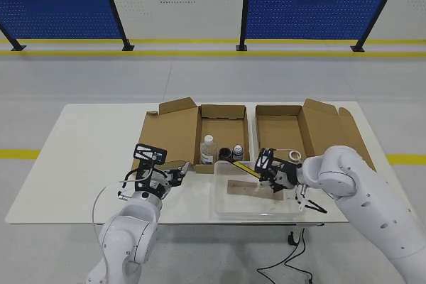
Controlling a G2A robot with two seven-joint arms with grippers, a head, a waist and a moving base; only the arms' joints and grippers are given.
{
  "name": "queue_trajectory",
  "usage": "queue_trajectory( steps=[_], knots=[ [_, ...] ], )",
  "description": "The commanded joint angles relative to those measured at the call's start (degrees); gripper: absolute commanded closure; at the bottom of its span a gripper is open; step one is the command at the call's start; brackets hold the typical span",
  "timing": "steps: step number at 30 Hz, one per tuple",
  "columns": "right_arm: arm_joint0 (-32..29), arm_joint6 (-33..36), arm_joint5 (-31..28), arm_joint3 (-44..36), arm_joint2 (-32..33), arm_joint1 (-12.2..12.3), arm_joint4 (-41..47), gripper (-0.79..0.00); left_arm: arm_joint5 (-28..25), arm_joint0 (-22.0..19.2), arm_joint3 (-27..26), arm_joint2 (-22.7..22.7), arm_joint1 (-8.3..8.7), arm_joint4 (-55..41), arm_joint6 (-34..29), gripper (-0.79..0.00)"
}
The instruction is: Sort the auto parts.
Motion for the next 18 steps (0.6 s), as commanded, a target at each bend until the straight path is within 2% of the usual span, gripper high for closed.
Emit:
queue_trajectory(
  steps=[1,6,12,18],
  knots=[
    [-1.03,-1.06,1.20,-0.56,2.05,0.33,3.24,0.000,0.00,0.00,0.00,0.00,0.00,0.00,0.00,-0.785],
    [-2.53,-2.35,2.52,-1.31,4.39,0.78,6.98,0.000,0.00,0.00,0.00,0.00,0.00,0.00,0.00,-0.785],
    [-3.55,-3.12,3.32,-2.16,5.07,0.99,6.92,0.000,0.00,0.00,0.00,0.00,0.00,0.00,0.00,-0.785],
    [-3.76,-8.22,8.69,-1.16,7.30,0.94,6.43,0.000,0.00,0.00,0.00,0.00,0.00,0.00,0.00,-0.785]
  ],
)
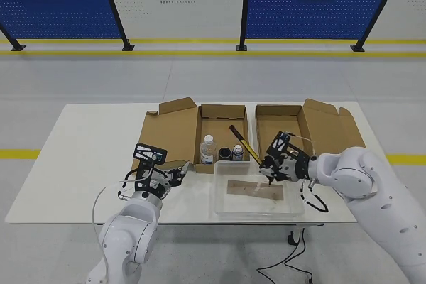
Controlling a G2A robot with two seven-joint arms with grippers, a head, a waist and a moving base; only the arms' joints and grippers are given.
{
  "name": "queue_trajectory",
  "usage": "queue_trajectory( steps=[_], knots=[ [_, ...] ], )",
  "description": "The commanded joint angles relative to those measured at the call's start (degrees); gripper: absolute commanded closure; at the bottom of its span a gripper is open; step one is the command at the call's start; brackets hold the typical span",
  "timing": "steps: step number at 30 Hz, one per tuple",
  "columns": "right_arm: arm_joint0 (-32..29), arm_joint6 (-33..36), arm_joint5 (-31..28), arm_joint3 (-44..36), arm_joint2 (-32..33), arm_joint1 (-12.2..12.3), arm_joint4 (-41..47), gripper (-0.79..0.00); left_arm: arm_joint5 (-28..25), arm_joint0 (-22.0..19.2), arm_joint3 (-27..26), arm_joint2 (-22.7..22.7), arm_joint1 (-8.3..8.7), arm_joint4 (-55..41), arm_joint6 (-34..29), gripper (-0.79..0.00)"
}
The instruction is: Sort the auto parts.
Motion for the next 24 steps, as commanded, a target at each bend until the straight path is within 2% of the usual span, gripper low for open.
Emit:
queue_trajectory(
  steps=[1,7,10,14,18,24],
  knots=[
    [0.26,-2.47,3.04,0.85,1.01,-0.10,-0.07,0.000,0.00,0.00,0.00,0.00,0.00,0.00,0.00,-0.785],
    [3.68,-11.10,15.66,7.57,1.66,-1.28,-3.10,0.000,0.00,0.00,0.00,0.00,0.00,0.00,0.00,-0.785],
    [6.86,-14.49,22.30,13.81,-0.85,-2.70,-3.86,0.000,0.00,0.00,0.00,0.00,0.00,0.00,0.00,-0.785],
    [11.60,-15.83,28.06,23.82,-5.90,-5.37,-1.47,0.000,0.00,0.00,0.00,0.00,0.00,0.00,0.00,-0.785],
    [15.34,-16.11,30.62,32.69,-10.57,-8.41,3.20,0.000,0.00,0.00,0.00,0.00,0.00,0.00,0.00,-0.785],
    [18.79,-15.68,30.63,42.46,-15.50,-12.45,9.27,0.000,0.00,0.00,0.00,0.00,0.00,0.00,0.00,-0.785]
  ],
)
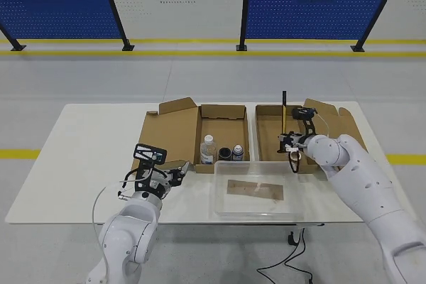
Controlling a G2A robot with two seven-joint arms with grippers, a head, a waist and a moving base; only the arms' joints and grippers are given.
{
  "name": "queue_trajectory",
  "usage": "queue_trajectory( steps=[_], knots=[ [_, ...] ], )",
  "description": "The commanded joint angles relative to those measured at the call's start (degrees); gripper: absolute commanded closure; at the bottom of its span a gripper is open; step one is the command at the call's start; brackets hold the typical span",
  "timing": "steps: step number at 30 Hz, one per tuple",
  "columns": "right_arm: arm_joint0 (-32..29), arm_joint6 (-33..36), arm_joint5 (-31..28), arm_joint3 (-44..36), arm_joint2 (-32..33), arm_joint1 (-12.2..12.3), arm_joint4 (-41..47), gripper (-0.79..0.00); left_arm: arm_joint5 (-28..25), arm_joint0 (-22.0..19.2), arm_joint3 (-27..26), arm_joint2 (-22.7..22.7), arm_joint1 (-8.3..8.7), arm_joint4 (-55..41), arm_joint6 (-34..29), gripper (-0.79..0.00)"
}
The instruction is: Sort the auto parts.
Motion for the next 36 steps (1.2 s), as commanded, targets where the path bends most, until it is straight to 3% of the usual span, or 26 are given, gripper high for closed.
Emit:
queue_trajectory(
  steps=[1,7,8,12,13,14,22,27,31,36],
  knots=[
    [0.82,0.48,-0.11,3.00,-0.91,-1.19,2.71,0.000,0.00,0.00,0.00,0.00,0.00,0.00,0.00,-0.785],
    [2.69,-0.56,-0.81,9.10,-2.97,-3.66,4.26,0.000,0.00,0.00,0.00,0.00,0.00,0.00,0.00,-0.785],
    [2.97,-0.66,-1.08,9.95,-3.22,-3.98,4.26,-0.129,0.00,0.00,0.00,0.00,0.00,0.00,0.00,-0.785],
    [4.11,-1.22,-2.70,12.87,-3.57,-4.96,4.45,-0.391,0.00,0.00,0.00,0.00,0.00,0.00,0.00,-0.785],
    [4.32,-1.37,-3.29,13.47,-3.58,-5.14,4.47,-0.668,0.00,0.00,0.00,0.00,0.00,0.00,0.00,-0.785],
    [4.57,-1.51,-3.90,13.96,-3.60,-5.30,4.36,-0.785,0.00,0.00,0.00,0.00,0.00,0.00,0.00,-0.785],
    [5.75,-3.15,-10.28,15.05,-1.52,-5.56,5.66,-0.785,0.00,0.00,0.00,0.00,0.00,0.00,0.00,-0.785],
    [5.57,-9.32,-14.27,12.31,3.63,-3.53,5.39,-0.785,0.00,0.00,0.00,0.00,0.00,0.00,0.00,-0.785],
    [3.02,-13.77,-15.89,4.50,9.96,-0.38,1.66,-0.785,0.00,0.00,0.00,0.00,0.00,0.00,0.00,-0.785],
    [-6.94,-16.55,-13.34,-11.87,20.11,3.93,-4.44,-0.785,0.00,0.00,0.00,0.00,0.00,0.00,0.00,-0.785]
  ],
)
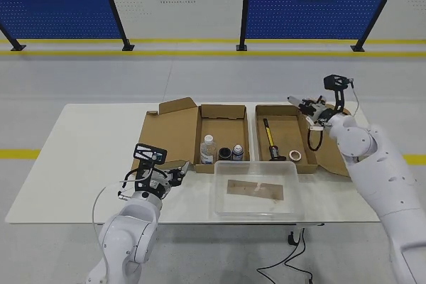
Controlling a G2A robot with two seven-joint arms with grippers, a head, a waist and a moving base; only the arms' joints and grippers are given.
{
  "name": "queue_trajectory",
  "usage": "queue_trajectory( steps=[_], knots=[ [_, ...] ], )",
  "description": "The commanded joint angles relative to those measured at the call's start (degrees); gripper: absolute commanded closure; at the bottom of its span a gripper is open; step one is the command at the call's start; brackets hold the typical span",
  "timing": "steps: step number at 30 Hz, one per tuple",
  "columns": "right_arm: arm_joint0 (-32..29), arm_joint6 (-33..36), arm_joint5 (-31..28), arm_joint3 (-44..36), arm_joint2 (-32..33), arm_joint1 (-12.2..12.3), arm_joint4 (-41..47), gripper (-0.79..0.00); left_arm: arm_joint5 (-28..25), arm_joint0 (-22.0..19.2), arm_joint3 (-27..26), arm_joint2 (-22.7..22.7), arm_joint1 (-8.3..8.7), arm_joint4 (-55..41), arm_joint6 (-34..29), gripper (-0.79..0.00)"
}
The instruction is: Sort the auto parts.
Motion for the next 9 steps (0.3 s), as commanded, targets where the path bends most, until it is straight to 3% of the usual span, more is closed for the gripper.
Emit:
queue_trajectory(
  steps=[1,5,9],
  knots=[
    [-5.46,0.05,1.72,-8.29,4.85,1.54,-1.52,-0.785,0.00,0.00,0.00,0.00,0.00,0.00,0.00,-0.785],
    [-15.48,1.54,2.99,-21.24,12.09,3.54,-2.82,-0.785,0.00,0.00,0.00,0.00,0.00,0.00,0.00,-0.785],
    [-22.17,3.00,1.86,-29.01,15.54,4.42,-4.57,-0.785,0.00,0.00,0.00,0.00,0.00,0.00,0.00,-0.785]
  ],
)
